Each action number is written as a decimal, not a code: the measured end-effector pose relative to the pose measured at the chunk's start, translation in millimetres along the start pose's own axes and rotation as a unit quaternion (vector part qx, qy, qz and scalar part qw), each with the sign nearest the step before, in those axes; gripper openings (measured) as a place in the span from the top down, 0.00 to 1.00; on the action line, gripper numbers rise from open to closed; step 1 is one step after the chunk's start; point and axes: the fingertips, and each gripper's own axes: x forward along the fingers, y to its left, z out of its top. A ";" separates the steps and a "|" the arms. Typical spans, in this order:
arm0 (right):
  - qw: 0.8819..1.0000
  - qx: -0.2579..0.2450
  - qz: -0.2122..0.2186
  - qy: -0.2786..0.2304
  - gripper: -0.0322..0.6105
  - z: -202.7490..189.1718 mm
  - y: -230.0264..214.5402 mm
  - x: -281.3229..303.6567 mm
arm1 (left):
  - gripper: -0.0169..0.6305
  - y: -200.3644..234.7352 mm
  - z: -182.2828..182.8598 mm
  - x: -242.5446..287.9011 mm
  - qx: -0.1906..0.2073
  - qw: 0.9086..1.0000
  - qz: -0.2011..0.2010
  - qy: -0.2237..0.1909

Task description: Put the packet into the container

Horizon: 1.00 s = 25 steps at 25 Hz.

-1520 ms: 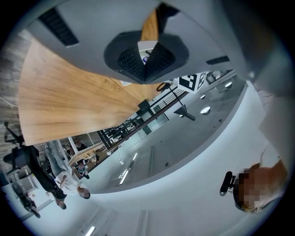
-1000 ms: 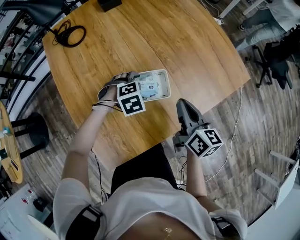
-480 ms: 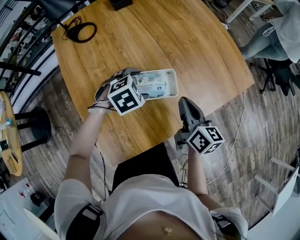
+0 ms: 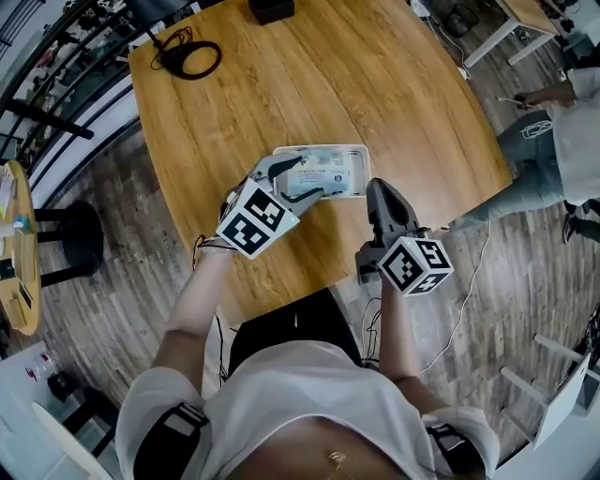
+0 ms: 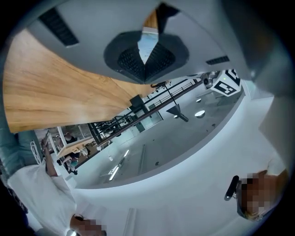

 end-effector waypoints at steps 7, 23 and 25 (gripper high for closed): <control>0.999 -0.033 0.008 -0.028 0.93 10.2 19.1 6.4 | 0.81 9.6 23.3 -26.6 -0.073 0.985 0.096 -0.120; 0.991 -0.108 -0.002 -0.084 0.93 16.5 49.2 -3.9 | 0.96 6.2 12.8 -92.9 -0.175 0.946 0.158 -0.220; 0.988 -0.121 -0.003 -0.091 0.93 17.6 52.4 -6.6 | 0.96 4.4 12.7 -97.0 -0.171 0.947 0.155 -0.226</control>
